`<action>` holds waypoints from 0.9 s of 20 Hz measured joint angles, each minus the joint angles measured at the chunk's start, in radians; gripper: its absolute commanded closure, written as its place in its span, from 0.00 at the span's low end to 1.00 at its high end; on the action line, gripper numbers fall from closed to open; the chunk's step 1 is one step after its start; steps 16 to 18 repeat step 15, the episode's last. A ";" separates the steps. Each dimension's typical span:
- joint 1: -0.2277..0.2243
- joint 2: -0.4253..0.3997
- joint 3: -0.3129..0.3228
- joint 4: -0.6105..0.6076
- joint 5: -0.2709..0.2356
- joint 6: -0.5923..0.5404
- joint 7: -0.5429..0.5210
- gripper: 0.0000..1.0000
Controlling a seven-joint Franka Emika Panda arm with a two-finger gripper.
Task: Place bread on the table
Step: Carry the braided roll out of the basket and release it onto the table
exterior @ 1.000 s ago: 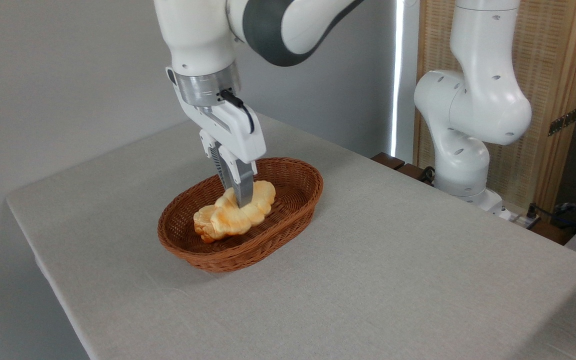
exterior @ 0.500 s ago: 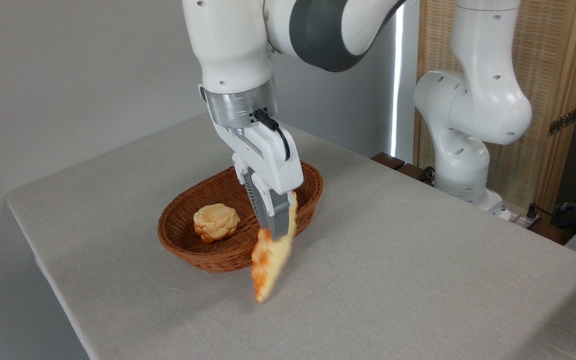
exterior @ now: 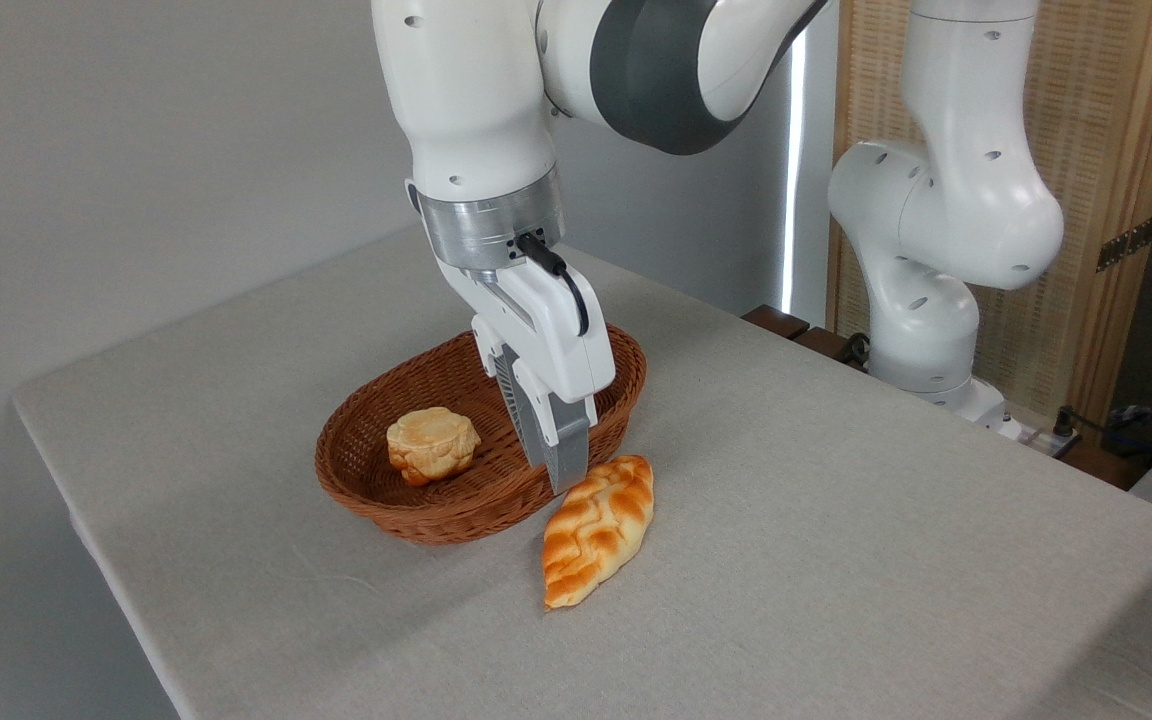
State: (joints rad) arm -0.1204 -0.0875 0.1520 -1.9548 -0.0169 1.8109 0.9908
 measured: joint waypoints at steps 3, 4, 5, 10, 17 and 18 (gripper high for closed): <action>-0.003 -0.001 -0.005 0.009 0.000 0.000 -0.007 0.00; -0.004 -0.001 -0.009 0.018 0.000 0.000 -0.016 0.00; -0.004 -0.002 -0.014 0.029 0.000 0.000 -0.028 0.00; -0.007 -0.002 -0.021 0.059 -0.029 0.000 -0.118 0.00; -0.008 0.001 -0.035 0.062 -0.044 0.000 -0.199 0.00; -0.008 0.001 -0.035 0.062 -0.044 0.000 -0.199 0.00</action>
